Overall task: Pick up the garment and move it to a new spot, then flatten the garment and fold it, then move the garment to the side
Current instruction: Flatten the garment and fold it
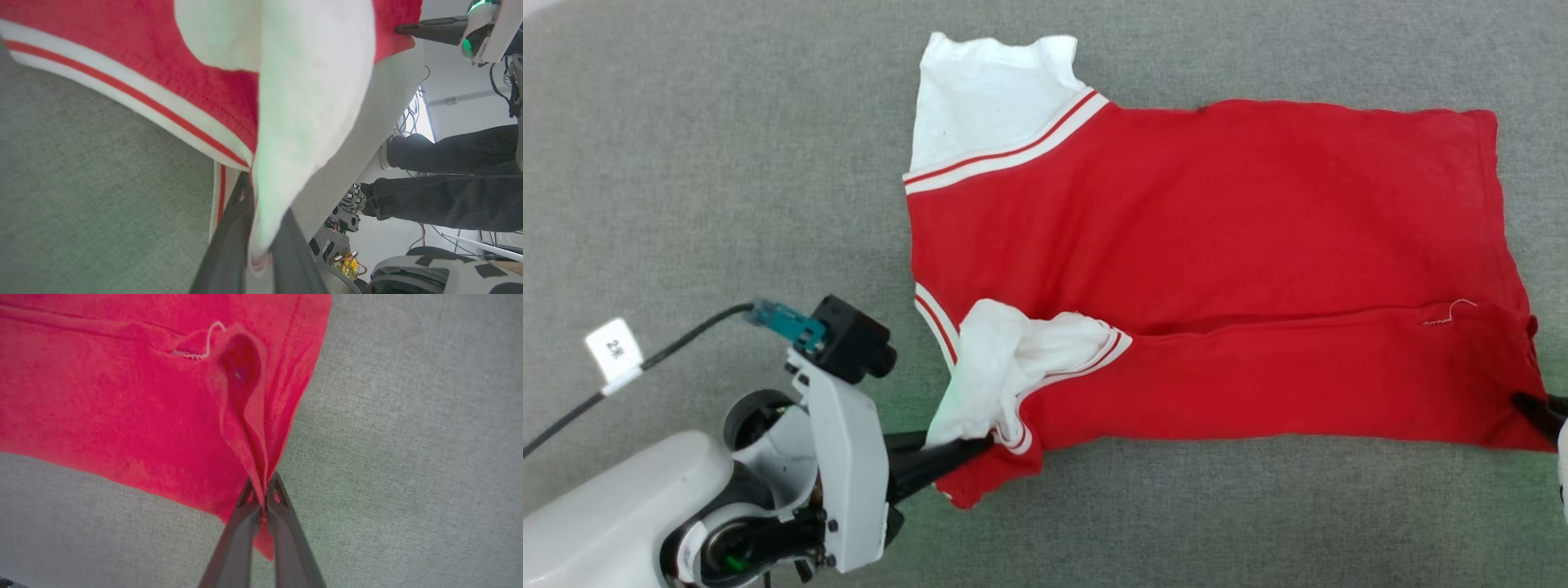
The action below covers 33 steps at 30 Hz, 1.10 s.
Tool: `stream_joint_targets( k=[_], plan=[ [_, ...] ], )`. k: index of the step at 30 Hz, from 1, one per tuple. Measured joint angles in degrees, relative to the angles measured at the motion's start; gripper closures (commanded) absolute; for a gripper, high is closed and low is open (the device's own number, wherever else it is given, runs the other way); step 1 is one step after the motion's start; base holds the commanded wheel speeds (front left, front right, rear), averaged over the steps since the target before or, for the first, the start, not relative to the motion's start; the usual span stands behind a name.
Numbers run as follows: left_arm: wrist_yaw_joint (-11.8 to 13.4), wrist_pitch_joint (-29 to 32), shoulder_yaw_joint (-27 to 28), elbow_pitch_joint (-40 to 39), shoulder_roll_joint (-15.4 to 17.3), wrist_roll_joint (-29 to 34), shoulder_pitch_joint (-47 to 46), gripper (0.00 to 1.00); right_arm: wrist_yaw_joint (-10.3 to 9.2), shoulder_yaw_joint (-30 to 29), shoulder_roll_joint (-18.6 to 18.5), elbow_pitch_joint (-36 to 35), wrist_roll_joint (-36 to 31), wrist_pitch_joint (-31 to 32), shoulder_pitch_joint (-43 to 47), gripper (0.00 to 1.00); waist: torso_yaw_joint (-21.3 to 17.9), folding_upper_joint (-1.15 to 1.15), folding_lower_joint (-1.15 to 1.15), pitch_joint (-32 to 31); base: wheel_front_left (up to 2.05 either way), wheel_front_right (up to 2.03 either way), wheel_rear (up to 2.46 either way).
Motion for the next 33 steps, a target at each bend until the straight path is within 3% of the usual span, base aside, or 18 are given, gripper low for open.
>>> stream_joint_targets(
  k=[1, 2, 3, 5, 11, 18, 21, 26, 33],
  plan=[
    [0.27, -0.65, 0.23, -0.21, 0.09, 0.08, 0.19, 0.93, 0.0, -0.46, 0.41, -0.4, -0.2, -0.33, 0.17, 0.27, -0.04, 0.0, 0.0, -0.06, 0.0, 0.0, 0.0],
    [0.56, -1.59, 0.65, -0.29, 0.11, 0.22, 0.31, 0.62, 0.0, -0.92, 0.82, -0.65, -0.45, -0.53, 0.21, 0.0, -0.08, 0.0, 0.0, -0.14, 0.0, 0.0, 0.0],
    [0.97, -2.32, 0.96, -0.34, 0.11, 0.33, 0.47, 0.5, 0.0, -1.19, 1.1, -0.94, -0.71, -1.11, 0.24, 0.0, -0.12, 0.0, 0.0, -0.24, 0.0, 0.0, 0.0],
    [0.97, -3.83, 1.36, -0.55, 0.14, 0.56, 1.11, 0.0, 0.0, -1.98, 1.88, -1.3, -1.1, -2.42, 0.24, 0.0, -0.18, 0.0, 0.0, -0.48, 0.0, 0.0, 0.0],
    [3.42, -13.9, 5.57, -0.66, 0.27, 0.65, 4.39, 0.0, 0.0, -5.55, 4.44, -3.31, -3.58, -9.58, -0.97, 0.0, -0.12, 0.0, 0.0, -1.21, 0.0, 0.0, 0.0],
    [10.13, -33.74, 13.23, 5.34, -1.87, 5.09, 8.21, 0.0, 0.0, -7.13, 10.68, -1.96, -9.88, -25.31, -6.36, 0.0, 0.32, 0.0, 0.0, -1.41, 0.0, 0.0, 0.0],
    [10.95, -38.22, 15.13, 9.13, -3.22, 6.93, 9.16, 0.0, 0.0, -7.23, 14.12, -0.05, -12.78, -32.84, -8.12, 0.0, 0.14, 0.0, 0.0, -1.44, 0.0, 0.0, 0.0],
    [10.67, -40.01, 18.89, 15.45, -3.88, 14.7, 7.25, 0.0, 0.0, -5.97, 18.68, 2.99, -16.38, -42.22, -9.89, 0.0, -0.97, 0.0, 0.0, -1.3, 0.0, 0.0, 0.0],
    [5.57, -37.18, 20.47, 23.3, -3.79, 19.38, -4.91, 0.0, 0.0, -1.94, 22.63, 7.17, -17.73, -48.04, -12.76, 0.0, -4.36, 0.0, 0.0, -0.34, 0.0, 0.0, 0.0]
  ],
)
